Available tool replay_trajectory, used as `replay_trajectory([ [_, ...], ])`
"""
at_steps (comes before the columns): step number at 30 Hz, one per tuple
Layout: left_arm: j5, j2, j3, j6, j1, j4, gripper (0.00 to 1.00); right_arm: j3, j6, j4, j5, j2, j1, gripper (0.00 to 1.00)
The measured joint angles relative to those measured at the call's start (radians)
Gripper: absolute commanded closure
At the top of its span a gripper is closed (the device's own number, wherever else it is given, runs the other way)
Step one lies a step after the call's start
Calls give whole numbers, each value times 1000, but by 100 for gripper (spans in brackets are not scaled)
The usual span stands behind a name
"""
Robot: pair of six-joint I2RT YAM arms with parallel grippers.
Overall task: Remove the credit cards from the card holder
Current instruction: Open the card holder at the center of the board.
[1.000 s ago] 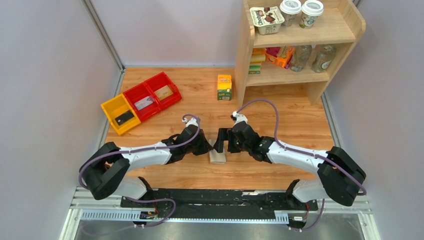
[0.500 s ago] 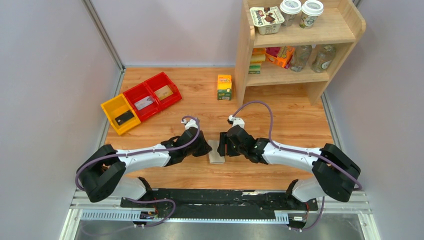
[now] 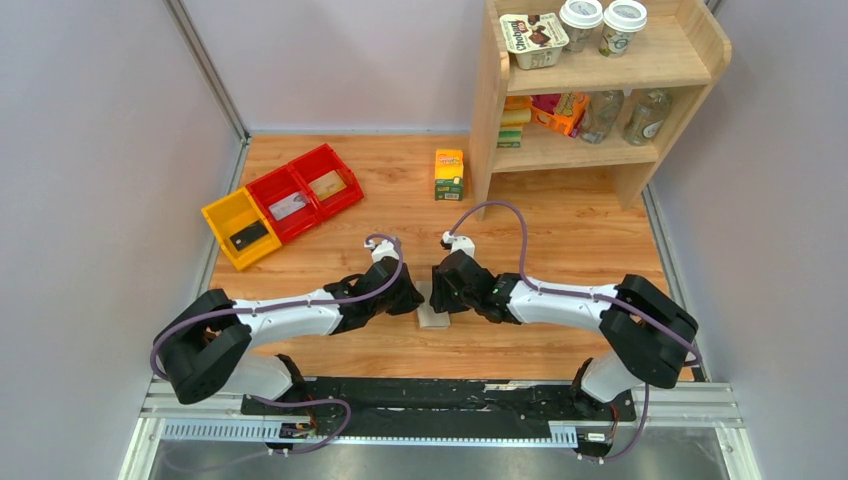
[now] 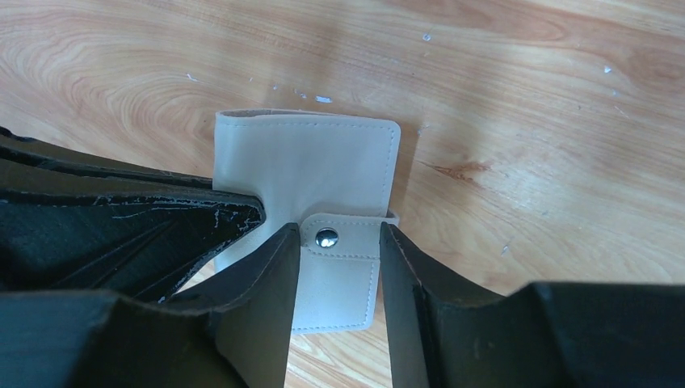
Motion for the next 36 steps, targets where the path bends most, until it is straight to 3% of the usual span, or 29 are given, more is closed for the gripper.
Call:
replay_trajectory([
  [7, -19, 0, 0, 3, -4, -19, 100, 18, 0, 9, -11, 31, 2, 62],
  [19, -40, -18, 0, 7, -11, -27, 100, 50, 22, -28, 45, 39, 18, 95],
  [23, -55, -77, 0, 10, -15, -62, 100, 55, 33, -63, 115, 39, 14, 99],
  [27, -77, -141, -11, 15, -16, -83, 100, 51, 37, -94, 167, 34, 12, 96],
  [29, -86, -159, -20, 18, -16, -85, 100, 36, 41, -100, 179, 23, 11, 90],
  [32, -92, -169, -28, 26, -16, -87, 100, 2, 46, -95, 187, -18, 6, 70],
  [36, -90, -169, -34, 41, -16, -89, 100, -56, 47, -67, 177, -86, -11, 51],
])
